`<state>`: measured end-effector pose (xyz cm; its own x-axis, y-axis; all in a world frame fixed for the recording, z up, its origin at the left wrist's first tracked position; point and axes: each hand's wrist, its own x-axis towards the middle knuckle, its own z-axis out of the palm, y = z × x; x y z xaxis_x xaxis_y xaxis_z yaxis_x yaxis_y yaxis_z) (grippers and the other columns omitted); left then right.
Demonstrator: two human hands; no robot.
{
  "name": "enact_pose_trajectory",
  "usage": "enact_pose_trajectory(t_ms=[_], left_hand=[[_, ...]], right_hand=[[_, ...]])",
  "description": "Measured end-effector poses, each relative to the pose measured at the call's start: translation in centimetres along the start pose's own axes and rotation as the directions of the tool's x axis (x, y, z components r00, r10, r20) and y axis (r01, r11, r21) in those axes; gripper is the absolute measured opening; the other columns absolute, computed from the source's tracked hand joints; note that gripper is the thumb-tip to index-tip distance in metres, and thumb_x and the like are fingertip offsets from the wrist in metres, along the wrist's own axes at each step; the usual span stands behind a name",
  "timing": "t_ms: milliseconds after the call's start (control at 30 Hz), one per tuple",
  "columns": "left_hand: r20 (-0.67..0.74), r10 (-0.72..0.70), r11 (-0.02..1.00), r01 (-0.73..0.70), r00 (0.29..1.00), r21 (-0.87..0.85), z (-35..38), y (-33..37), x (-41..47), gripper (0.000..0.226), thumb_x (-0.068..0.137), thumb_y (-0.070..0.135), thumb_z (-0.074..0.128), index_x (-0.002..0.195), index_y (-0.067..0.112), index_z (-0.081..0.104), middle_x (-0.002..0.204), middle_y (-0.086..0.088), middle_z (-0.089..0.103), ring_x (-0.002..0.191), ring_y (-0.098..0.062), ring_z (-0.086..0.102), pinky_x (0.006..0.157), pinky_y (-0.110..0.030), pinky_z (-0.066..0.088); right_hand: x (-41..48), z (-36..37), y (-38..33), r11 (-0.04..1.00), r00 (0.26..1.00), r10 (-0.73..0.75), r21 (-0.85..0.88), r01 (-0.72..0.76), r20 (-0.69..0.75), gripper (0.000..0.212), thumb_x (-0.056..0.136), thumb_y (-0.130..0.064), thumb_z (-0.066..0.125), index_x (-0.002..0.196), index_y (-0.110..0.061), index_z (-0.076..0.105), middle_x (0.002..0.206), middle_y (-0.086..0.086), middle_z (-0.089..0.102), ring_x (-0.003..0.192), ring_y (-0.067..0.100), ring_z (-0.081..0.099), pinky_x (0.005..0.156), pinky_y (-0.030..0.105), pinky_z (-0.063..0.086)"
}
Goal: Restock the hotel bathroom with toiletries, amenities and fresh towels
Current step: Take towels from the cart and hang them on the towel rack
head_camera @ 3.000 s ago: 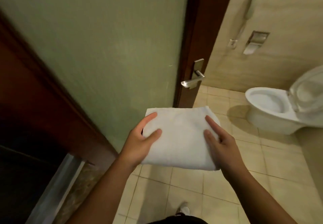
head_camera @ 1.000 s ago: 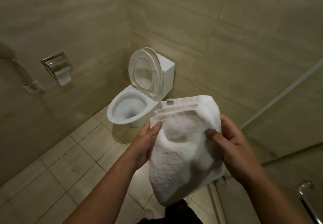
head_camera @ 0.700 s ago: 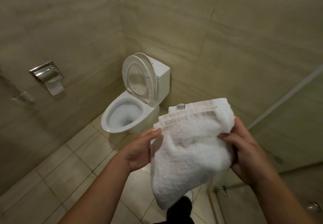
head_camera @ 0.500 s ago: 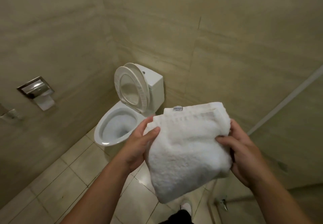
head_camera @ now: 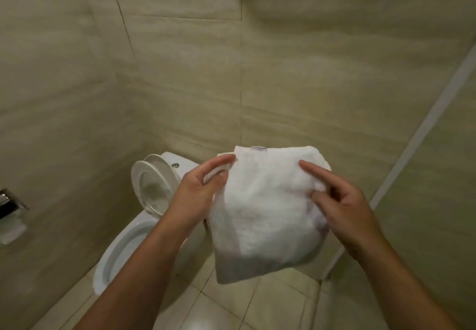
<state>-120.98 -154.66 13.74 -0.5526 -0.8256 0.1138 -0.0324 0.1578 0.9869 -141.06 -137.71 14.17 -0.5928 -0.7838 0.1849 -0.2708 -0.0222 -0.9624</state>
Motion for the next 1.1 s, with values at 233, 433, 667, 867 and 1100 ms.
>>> enact_pose_trajectory(t_ms=[233,433,667,867,1100], left_hand=[[0.047,0.193,0.98,-0.19,0.98,-0.052,1.9,6.0,7.2,0.037,0.083,0.034,0.081,0.118,0.045,0.076,0.133,0.01,0.07,0.124,-0.013,0.066,0.098,-0.032,0.058],[0.013,0.381,0.92,-0.378,0.924,-0.098,3.8,11.2,11.9,0.033,0.09,0.013,0.078,0.118,0.032,0.078,0.123,0.014,0.074,0.115,-0.004,0.068,0.102,-0.036,0.057],[0.03,0.534,0.839,-0.525,0.845,-0.142,5.8,17.2,19.2,0.036,0.091,0.01,0.078,0.118,0.033,0.077,0.122,0.013,0.075,0.117,-0.007,0.069,0.107,-0.041,0.054],[0.062,0.672,0.731,-0.646,0.738,-0.221,6.7,23.2,25.4,0.04,0.092,0.007,0.076,0.124,0.031,0.074,0.128,0.018,0.071,0.121,-0.002,0.065,0.108,-0.03,0.052],[0.071,0.801,0.599,-0.794,0.595,-0.103,6.6,30.4,31.8,0.043,0.093,0.017,0.078,0.13,0.039,0.07,0.118,0.03,0.069,0.114,0.015,0.061,0.097,-0.009,0.048]], right_hand=[[5.9,-3.4,-4.2,0.962,0.952,-0.274,-0.053,0.269,-0.139,0.073,0.09,0.012,0.057,0.109,-0.056,0.073,0.107,0.001,0.071,0.079,0.035,0.059,0.072,0.022,0.051],[10.2,-5.6,-8.0,0.909,0.878,-0.416,-0.1,0.404,-0.237,0.07,0.084,0.017,0.055,0.108,-0.045,0.076,0.113,-0.01,0.073,0.068,0.034,0.058,0.062,0.02,0.048],[15.5,-7.9,-13.1,0.843,0.782,-0.537,-0.202,0.498,-0.316,0.066,0.083,0.02,0.054,0.117,-0.032,0.075,0.122,-0.01,0.071,0.087,0.033,0.063,0.072,0.009,0.047],[20.1,-9.2,-18.9,0.79,0.688,-0.612,-0.255,0.558,-0.39,0.068,0.085,0.017,0.054,0.119,-0.038,0.073,0.124,-0.013,0.069,0.053,0.012,0.046,0.054,0.009,0.042],[25.6,-10.4,-24.6,0.718,0.581,-0.696,-0.42,0.554,-0.423,0.066,0.088,0.01,0.056,0.122,-0.044,0.072,0.117,0.019,0.064,0.06,0.021,0.039,0.054,0.016,0.044]])
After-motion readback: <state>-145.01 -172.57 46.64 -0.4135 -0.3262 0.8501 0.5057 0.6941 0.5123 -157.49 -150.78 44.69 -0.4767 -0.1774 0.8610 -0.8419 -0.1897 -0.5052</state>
